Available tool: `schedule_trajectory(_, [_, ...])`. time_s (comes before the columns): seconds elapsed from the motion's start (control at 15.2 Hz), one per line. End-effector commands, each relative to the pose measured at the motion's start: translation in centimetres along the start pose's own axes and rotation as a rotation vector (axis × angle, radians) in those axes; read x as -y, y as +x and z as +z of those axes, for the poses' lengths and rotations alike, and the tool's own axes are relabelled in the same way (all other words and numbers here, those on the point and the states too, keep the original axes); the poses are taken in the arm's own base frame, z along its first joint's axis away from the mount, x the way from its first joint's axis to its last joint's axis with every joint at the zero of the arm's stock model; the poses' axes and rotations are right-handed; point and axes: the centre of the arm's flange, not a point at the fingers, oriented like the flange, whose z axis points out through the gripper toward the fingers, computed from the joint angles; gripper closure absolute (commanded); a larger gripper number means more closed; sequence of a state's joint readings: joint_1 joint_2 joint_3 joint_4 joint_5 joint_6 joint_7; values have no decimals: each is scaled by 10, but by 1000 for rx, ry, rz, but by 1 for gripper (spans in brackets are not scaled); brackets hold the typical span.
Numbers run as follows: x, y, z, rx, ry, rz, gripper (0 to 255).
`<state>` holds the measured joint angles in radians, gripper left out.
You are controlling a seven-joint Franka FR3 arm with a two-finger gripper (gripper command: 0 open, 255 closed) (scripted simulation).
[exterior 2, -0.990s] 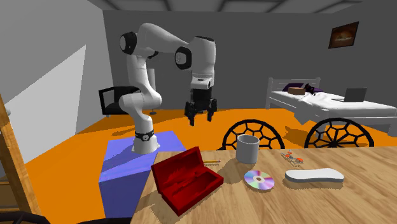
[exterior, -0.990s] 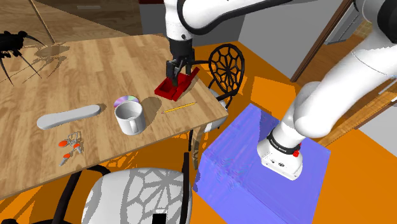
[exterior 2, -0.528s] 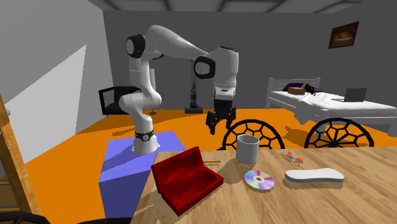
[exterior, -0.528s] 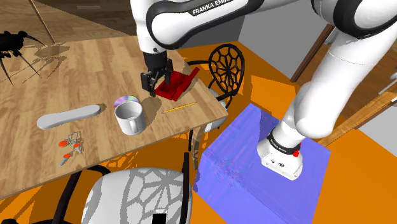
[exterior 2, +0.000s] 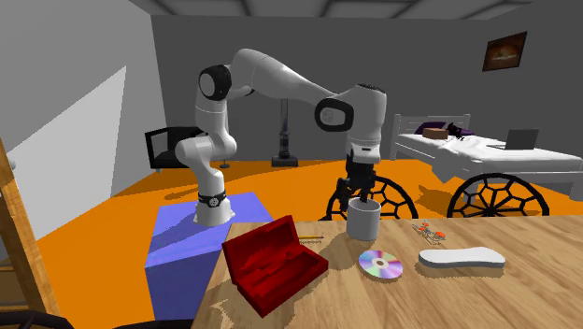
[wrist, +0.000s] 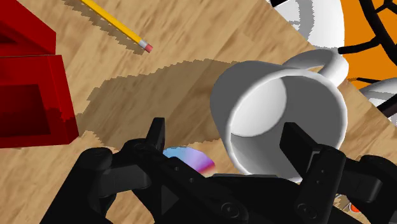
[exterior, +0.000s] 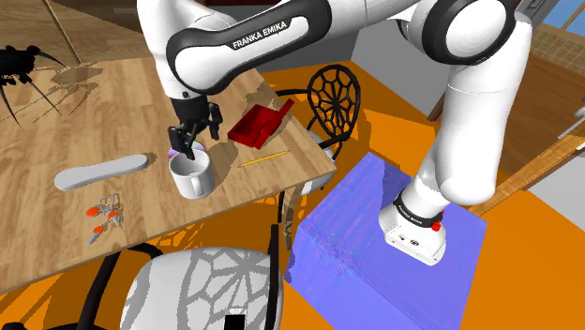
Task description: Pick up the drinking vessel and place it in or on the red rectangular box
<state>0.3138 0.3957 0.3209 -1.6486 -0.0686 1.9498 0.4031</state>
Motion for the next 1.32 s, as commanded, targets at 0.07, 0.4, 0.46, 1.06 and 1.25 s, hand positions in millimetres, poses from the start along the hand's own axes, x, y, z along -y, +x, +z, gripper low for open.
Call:
schedule_trajectory(0.07, [5,4,16,0,0,-1,0])
schedule_trajectory(0.4, [5,3,40,0,0,-1,0])
schedule_trajectory(0.46, [5,3,40,0,0,-1,0])
schedule_trajectory(1.06, [5,3,40,0,0,-1,255])
schedule_trajectory(1.25, [5,3,40,0,0,-1,255])
